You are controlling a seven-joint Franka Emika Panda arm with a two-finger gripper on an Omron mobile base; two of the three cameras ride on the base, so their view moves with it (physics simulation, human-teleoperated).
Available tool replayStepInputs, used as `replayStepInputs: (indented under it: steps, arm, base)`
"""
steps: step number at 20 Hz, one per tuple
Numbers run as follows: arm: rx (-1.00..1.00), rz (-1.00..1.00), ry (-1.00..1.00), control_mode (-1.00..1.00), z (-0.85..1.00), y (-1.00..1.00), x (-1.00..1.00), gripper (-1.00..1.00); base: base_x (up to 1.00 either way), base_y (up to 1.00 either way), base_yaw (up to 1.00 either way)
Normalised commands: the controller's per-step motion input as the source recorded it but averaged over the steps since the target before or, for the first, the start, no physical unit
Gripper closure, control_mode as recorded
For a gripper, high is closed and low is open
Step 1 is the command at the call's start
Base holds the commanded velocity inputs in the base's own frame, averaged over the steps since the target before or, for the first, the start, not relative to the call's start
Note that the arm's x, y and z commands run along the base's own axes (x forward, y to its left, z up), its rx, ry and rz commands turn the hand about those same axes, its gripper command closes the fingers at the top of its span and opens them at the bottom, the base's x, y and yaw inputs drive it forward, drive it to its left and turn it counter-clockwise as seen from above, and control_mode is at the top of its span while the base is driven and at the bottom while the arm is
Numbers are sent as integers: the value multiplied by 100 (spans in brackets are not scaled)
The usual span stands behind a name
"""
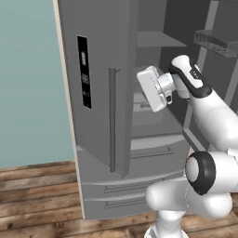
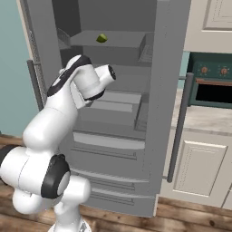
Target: There is a bowl on the dining counter. Grab a lemon wedge from the fridge and place it in the bowl. Then get the liquor bottle and glass cup from the cabinet and place them next to the bowl.
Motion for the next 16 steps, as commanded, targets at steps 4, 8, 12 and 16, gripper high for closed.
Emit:
replayStepInputs:
  steps: [4,8,12,16]
  arm:
    - [0,22,1,-100,0,33,-61,-100]
    - [0,23,1,-100,0,39,-63,-100]
    - [0,21,5,-100,0,49,-45,-100]
    - [0,22,15,-100,0,65,-3,-100]
  base:
    - [0,0,0]
    - [0,0,0]
    - [0,0,0]
    - [0,0,0]
